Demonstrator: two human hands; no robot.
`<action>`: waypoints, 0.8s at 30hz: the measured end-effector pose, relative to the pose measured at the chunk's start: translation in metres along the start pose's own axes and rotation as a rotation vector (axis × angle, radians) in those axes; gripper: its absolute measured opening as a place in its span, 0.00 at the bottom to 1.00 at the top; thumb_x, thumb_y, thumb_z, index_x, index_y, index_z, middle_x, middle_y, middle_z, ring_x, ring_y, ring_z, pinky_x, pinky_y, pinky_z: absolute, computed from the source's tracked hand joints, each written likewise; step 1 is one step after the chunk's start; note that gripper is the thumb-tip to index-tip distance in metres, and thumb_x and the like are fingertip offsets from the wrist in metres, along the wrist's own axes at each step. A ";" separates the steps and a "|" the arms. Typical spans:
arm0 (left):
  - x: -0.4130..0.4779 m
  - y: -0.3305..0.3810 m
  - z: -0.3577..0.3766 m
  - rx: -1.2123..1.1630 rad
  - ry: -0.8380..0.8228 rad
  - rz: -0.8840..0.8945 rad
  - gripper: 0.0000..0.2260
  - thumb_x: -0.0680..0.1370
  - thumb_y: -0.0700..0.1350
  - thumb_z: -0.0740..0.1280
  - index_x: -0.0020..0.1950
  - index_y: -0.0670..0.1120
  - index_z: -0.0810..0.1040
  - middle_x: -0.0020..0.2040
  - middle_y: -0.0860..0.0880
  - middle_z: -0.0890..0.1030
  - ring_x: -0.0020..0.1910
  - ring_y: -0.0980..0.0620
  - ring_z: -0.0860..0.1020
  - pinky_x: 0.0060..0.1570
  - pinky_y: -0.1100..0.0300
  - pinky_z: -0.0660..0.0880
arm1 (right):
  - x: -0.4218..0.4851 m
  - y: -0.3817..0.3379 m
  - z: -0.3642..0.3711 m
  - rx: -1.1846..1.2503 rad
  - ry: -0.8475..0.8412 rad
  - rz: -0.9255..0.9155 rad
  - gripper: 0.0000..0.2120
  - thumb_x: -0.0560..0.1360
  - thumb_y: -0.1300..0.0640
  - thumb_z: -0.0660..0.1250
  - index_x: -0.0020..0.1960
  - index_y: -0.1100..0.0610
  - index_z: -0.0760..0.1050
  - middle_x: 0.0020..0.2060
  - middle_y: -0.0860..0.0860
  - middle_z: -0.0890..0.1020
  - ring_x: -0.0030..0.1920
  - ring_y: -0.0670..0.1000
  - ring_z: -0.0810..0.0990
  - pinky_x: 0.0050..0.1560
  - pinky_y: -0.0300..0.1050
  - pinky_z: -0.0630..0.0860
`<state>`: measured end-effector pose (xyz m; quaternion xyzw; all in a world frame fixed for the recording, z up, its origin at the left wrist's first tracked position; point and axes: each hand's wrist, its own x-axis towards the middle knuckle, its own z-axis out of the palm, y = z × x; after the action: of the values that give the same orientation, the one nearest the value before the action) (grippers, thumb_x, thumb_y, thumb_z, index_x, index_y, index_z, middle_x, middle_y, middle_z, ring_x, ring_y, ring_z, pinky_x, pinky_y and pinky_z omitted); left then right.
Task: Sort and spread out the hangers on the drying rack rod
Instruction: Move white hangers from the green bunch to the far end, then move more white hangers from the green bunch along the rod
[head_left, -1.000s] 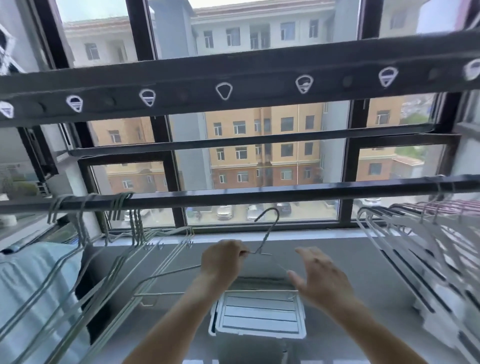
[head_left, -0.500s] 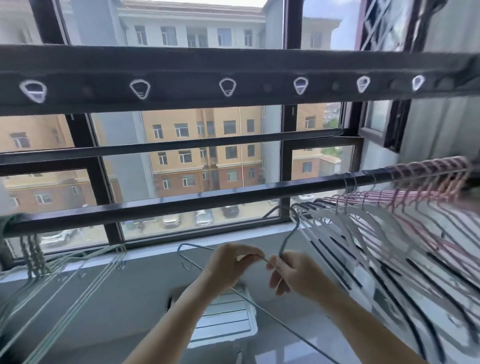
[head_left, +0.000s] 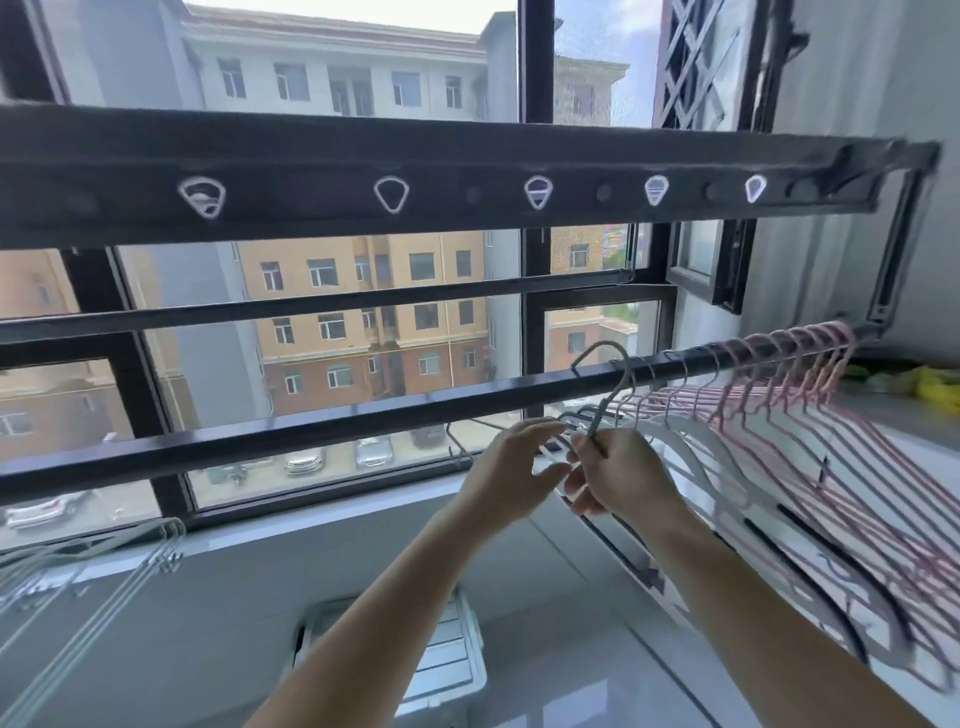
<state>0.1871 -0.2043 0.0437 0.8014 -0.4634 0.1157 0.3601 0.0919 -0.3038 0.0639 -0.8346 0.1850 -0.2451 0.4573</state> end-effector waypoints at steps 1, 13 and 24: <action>0.001 -0.001 0.002 0.004 -0.011 0.000 0.19 0.74 0.47 0.67 0.65 0.51 0.72 0.64 0.53 0.74 0.61 0.57 0.72 0.62 0.63 0.68 | 0.003 0.001 0.002 -0.031 0.002 -0.002 0.14 0.80 0.53 0.57 0.44 0.60 0.76 0.30 0.54 0.83 0.26 0.52 0.82 0.32 0.46 0.81; -0.020 -0.007 -0.013 0.096 -0.042 -0.074 0.22 0.75 0.50 0.65 0.68 0.52 0.66 0.67 0.53 0.71 0.63 0.55 0.71 0.58 0.66 0.64 | 0.021 0.033 0.018 -0.317 0.076 -0.086 0.16 0.77 0.48 0.60 0.42 0.60 0.75 0.29 0.50 0.79 0.29 0.50 0.80 0.34 0.43 0.77; -0.083 -0.018 -0.074 0.181 0.191 -0.239 0.16 0.76 0.50 0.65 0.63 0.51 0.72 0.62 0.54 0.75 0.60 0.57 0.72 0.61 0.65 0.65 | -0.038 0.013 0.058 -0.257 0.541 -0.487 0.38 0.71 0.40 0.53 0.70 0.67 0.58 0.70 0.67 0.60 0.71 0.60 0.55 0.69 0.51 0.52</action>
<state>0.1682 -0.0929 0.0450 0.8654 -0.3161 0.1887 0.3401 0.0935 -0.2515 0.0173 -0.8097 0.1245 -0.5327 0.2122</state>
